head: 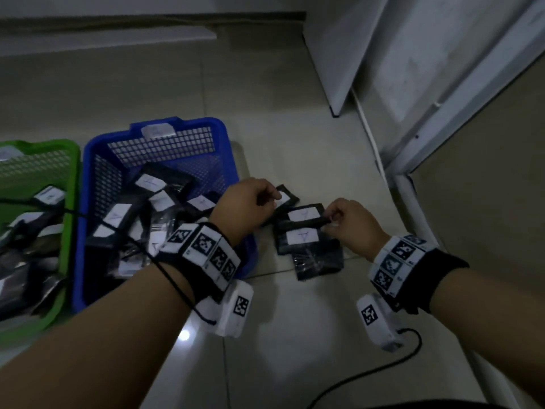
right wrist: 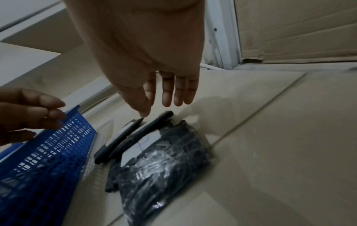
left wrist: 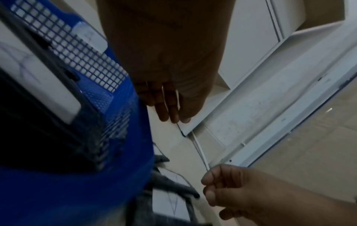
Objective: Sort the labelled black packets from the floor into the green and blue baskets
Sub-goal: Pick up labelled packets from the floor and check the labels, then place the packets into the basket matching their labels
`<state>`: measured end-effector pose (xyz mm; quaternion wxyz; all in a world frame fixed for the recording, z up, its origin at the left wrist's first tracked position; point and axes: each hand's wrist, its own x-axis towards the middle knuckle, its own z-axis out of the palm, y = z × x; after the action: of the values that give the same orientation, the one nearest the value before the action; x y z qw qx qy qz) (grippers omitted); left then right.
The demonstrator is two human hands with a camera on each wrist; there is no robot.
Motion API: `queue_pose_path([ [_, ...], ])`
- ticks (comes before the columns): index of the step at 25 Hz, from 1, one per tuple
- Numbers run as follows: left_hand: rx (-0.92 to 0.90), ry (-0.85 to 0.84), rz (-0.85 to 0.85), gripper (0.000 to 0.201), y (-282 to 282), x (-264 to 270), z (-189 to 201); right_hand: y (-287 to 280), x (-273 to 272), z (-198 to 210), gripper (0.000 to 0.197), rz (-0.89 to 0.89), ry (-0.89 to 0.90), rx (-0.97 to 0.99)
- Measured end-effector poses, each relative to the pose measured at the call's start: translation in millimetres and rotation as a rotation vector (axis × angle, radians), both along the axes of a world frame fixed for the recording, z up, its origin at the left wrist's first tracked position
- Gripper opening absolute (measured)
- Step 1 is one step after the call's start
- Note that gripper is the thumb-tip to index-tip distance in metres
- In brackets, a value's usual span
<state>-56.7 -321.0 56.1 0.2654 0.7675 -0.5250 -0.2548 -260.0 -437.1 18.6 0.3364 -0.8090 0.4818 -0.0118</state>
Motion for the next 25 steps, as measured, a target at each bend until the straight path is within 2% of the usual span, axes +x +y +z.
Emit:
queue_pose_path([
  [4,0.174,-0.309,-0.229,0.022,-11,-27,-19,6,-25,-23,0.064,0.030,0.111,0.036],
  [6,0.272,-0.416,-0.322,0.031,-13,-38,-26,12,-30,-28,0.071,0.081,0.181,0.044],
  [11,0.333,-0.520,-0.340,0.036,-17,-49,-36,16,-35,-32,0.054,0.074,0.168,0.131],
  [14,0.314,-0.526,-0.374,0.037,-18,-51,-38,14,-43,-23,0.038,0.098,0.069,0.184],
  [17,0.329,-0.496,-0.420,0.047,-22,-54,-43,14,-53,-10,0.024,0.011,-0.119,0.330],
  [20,0.357,-0.539,-0.462,0.057,-25,-59,-45,13,-63,-7,0.020,-0.009,-0.173,0.352],
  [22,0.378,-0.565,-0.447,0.057,-24,-65,-48,15,-68,-5,0.015,-0.056,-0.205,0.428],
  [25,0.329,-0.596,-0.396,0.052,-19,-73,-54,19,-79,-7,0.011,-0.072,-0.243,0.398],
])
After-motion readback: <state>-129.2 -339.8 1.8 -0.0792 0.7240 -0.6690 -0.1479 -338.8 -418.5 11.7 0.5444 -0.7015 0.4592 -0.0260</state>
